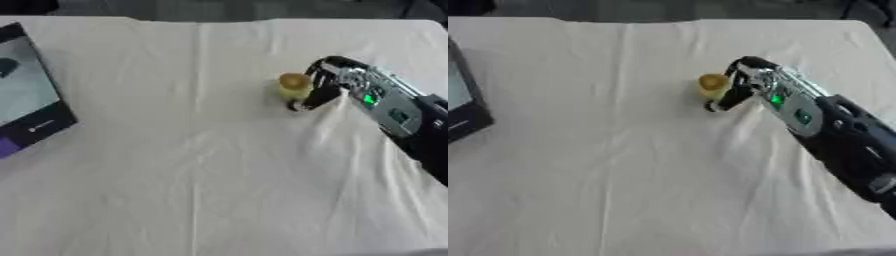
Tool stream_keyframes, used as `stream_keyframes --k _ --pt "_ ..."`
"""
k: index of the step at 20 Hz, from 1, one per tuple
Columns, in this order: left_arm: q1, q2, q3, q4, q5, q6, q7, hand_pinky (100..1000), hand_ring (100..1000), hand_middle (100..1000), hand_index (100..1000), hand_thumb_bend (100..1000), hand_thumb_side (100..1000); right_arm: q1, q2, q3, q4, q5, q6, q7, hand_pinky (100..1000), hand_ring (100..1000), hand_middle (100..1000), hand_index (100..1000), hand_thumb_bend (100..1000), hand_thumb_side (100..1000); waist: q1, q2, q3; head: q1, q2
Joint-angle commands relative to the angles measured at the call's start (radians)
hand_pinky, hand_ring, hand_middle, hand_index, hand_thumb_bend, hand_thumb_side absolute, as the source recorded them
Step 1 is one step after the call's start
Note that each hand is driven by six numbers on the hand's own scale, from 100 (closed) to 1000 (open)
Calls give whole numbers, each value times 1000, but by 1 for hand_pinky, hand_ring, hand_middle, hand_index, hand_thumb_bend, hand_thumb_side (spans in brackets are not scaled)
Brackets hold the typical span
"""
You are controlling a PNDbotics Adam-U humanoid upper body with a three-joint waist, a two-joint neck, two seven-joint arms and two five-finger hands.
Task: Pick up the objects with one hand, pass them to the other hand, and then place them into the box on the other side of the table.
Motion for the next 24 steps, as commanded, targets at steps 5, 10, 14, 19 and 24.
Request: stream_keyframes --k 5,10,14,19,24 --pt "-14 20 6 -11 1 0 -3 807 666 627 699 701 418 -21 -16 -12 -3 -42 22 -45 831 665 595 752 475 219 4 0 1 -5 6" --pt "-13 19 6 -10 1 1 -3 807 666 627 699 698 419 -22 -17 -10 -1 -57 25 -59 824 656 586 741 463 174 3 1 1 -5 6" --pt "-13 20 6 -10 1 1 -3 807 667 627 699 697 419 -22 -18 -16 -7 -74 29 -80 810 632 562 685 446 127 4 0 0 -4 6" --pt "-13 22 6 -11 1 1 -2 808 667 627 699 697 418 -16 -25 -30 -23 -117 37 -110 775 611 535 639 443 112 5 -1 -3 -3 6" --pt "-10 24 8 -12 1 2 -1 808 667 627 700 696 418 -11 -33 -50 -44 -155 41 -133 766 600 524 606 432 100 6 -2 -6 -1 6"
